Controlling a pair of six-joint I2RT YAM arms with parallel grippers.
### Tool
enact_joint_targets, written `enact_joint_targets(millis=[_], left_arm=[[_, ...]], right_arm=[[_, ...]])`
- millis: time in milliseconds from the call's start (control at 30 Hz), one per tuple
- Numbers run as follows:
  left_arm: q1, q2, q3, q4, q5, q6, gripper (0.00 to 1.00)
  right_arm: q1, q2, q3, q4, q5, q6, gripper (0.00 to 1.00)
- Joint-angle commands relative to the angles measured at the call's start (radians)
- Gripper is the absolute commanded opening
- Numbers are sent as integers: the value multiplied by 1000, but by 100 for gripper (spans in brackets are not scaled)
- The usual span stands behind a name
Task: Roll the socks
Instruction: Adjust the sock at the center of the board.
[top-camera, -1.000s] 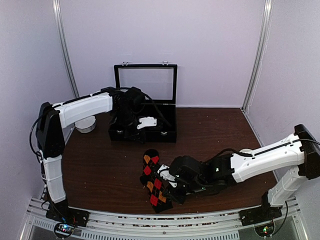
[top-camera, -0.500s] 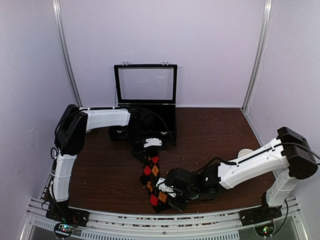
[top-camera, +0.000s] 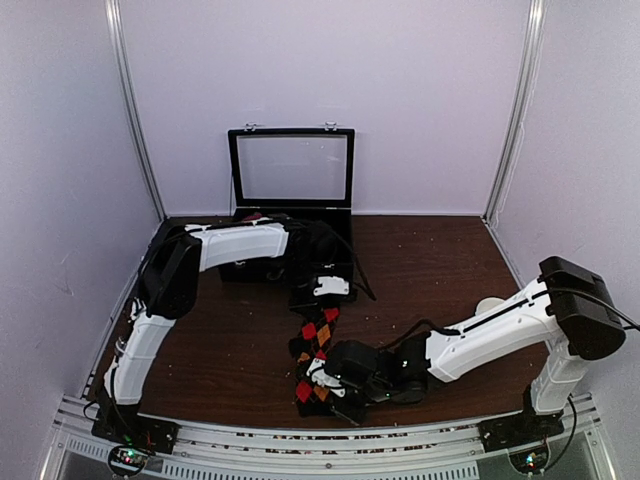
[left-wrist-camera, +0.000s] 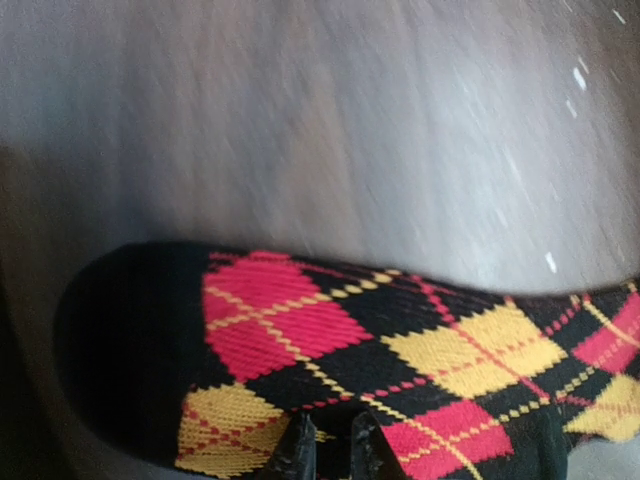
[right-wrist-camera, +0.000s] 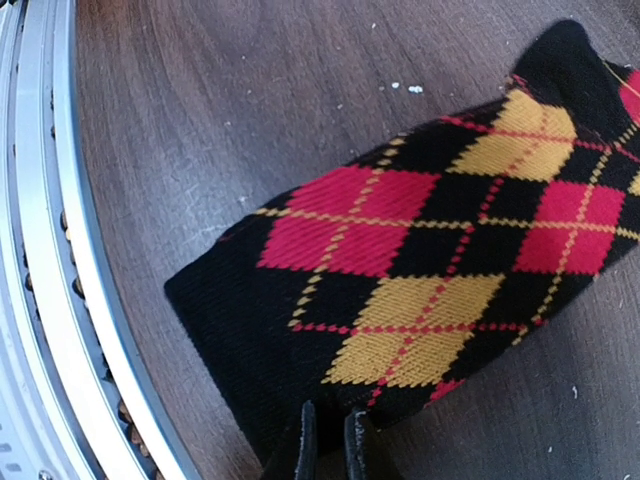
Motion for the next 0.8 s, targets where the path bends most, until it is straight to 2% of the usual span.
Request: enact_joint_targets(millis=[0,100,200,267,367,633,767], left_arm=[[-28,92,119,63,-92,40,15],[-37,110,166,102,-125,69,17],[-38,112,197,133,-140,96,19],[-38,114,212,147,-163,111,20],[-37,104,214,188,-210,127,24],[-36,-3,144,284,-290,119,49],[-34,-113,102,320,-342,103,54]], right_arm=[[6,35,6,-16,69,27,12],[-8,48,10,-15,133,81,13],[-33,46,-10,42,120,137,15],[-35,56,-11,64,139,146,20],[-38,86,28,48,194,140,22],[-67,96,52,56,219,167,24],[-60,28,32,80,258,162,25]])
